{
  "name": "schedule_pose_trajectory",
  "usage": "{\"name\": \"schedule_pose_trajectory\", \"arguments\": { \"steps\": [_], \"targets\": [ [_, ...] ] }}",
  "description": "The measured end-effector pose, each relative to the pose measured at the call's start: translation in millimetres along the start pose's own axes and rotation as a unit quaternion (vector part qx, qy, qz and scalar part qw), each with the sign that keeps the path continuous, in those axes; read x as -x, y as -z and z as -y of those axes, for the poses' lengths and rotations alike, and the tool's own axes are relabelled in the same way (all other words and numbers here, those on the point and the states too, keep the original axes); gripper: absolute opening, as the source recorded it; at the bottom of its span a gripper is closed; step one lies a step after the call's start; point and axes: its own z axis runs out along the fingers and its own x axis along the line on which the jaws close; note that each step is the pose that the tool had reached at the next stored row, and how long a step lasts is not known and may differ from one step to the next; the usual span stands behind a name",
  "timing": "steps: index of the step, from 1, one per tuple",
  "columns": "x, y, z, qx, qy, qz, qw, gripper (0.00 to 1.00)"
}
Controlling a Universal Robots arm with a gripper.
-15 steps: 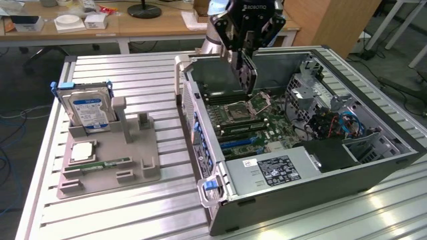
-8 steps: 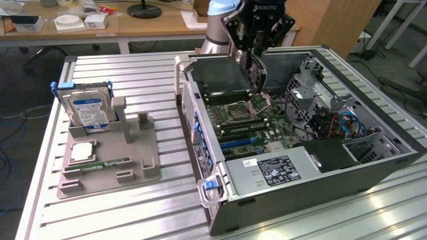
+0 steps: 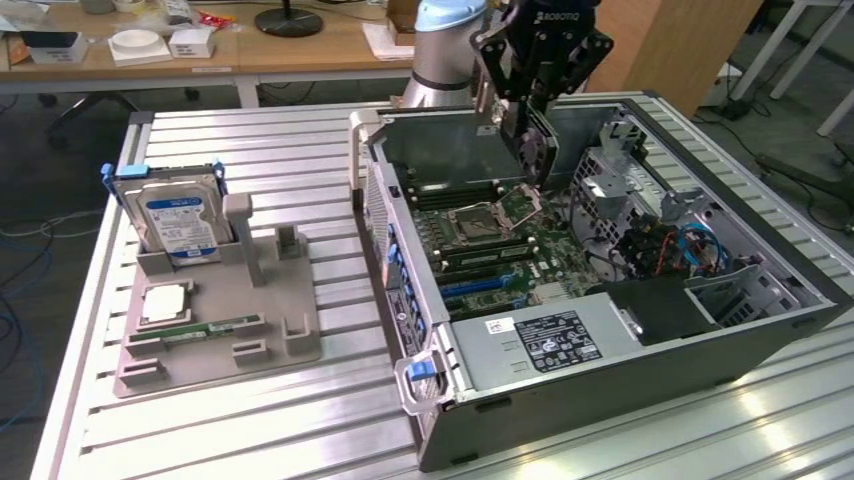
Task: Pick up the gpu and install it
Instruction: 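Pick up the gpu and move the gpu toward the slot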
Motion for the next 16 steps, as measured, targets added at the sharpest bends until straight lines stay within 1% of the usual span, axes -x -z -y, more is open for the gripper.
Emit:
{"name": "schedule_pose_trajectory", "arguments": {
  "steps": [16],
  "targets": [
    [42.6,-2.1,-0.3,0.0,0.0,0.0,1.0,0.26]
  ]
}}
